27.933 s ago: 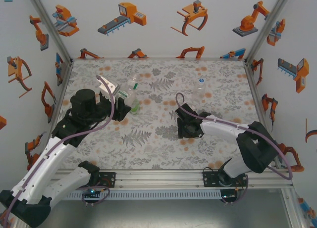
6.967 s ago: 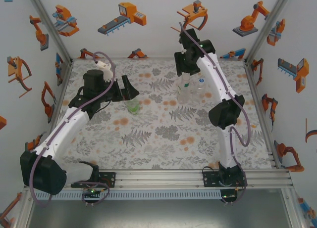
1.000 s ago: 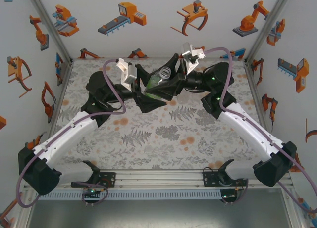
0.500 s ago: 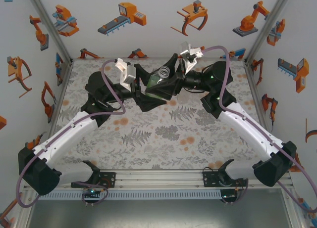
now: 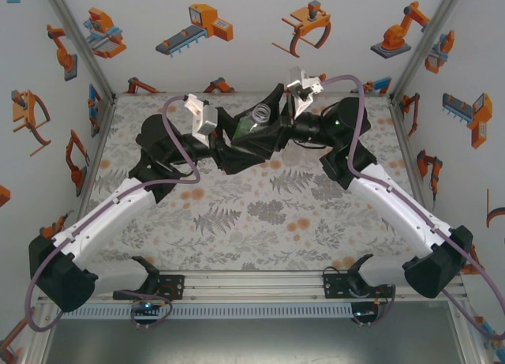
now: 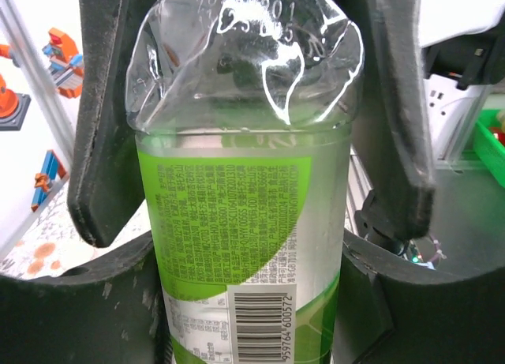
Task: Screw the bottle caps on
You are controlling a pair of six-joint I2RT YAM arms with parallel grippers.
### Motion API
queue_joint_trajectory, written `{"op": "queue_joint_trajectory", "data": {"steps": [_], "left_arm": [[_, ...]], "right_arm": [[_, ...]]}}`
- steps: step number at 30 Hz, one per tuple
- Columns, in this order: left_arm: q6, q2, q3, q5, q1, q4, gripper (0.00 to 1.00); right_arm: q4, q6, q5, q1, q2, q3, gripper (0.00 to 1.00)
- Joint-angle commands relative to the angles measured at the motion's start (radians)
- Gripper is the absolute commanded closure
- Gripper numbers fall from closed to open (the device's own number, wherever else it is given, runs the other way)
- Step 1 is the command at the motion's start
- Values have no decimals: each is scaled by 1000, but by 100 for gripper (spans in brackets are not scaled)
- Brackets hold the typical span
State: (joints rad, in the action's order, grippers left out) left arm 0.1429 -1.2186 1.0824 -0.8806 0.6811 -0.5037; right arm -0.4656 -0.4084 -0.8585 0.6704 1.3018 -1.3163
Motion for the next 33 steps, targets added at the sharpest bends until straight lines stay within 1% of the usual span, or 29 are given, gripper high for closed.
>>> {"op": "queue_joint_trajectory", "data": {"steps": [1,4,8,11,14,16,19,22,26,29,33], "left_arm": [[-74,35,10,65,-1,56,48],[-116,57,8,117,-8,131,50],[-140,86,2,188,-31,210,56],[-123,115,-15,212,-70,231,62],[-73,144,-38,212,-138,230,73],[-76,169,-50,218,-170,254,78],[-105,209,-59,234,-204,319,82],[-100,230,-57,232,-257,377,95],[-82,246,-73,210,-324,402,100],[-76,255,-94,213,-369,413,100],[-97,262,-121,233,-427,443,100]], "right_arm": [[93,107,72,6,-52,-26,30],[183,205,150,6,-95,-16,24],[256,290,248,6,-138,5,21],[318,322,303,6,-151,12,22],[386,341,318,7,-154,17,25],[415,344,315,13,-157,27,27],[469,355,342,37,-154,46,29],[562,390,394,71,-140,56,31],[669,413,484,119,-106,89,35],[739,432,553,167,-70,104,37],[777,425,628,232,2,134,39]]}}
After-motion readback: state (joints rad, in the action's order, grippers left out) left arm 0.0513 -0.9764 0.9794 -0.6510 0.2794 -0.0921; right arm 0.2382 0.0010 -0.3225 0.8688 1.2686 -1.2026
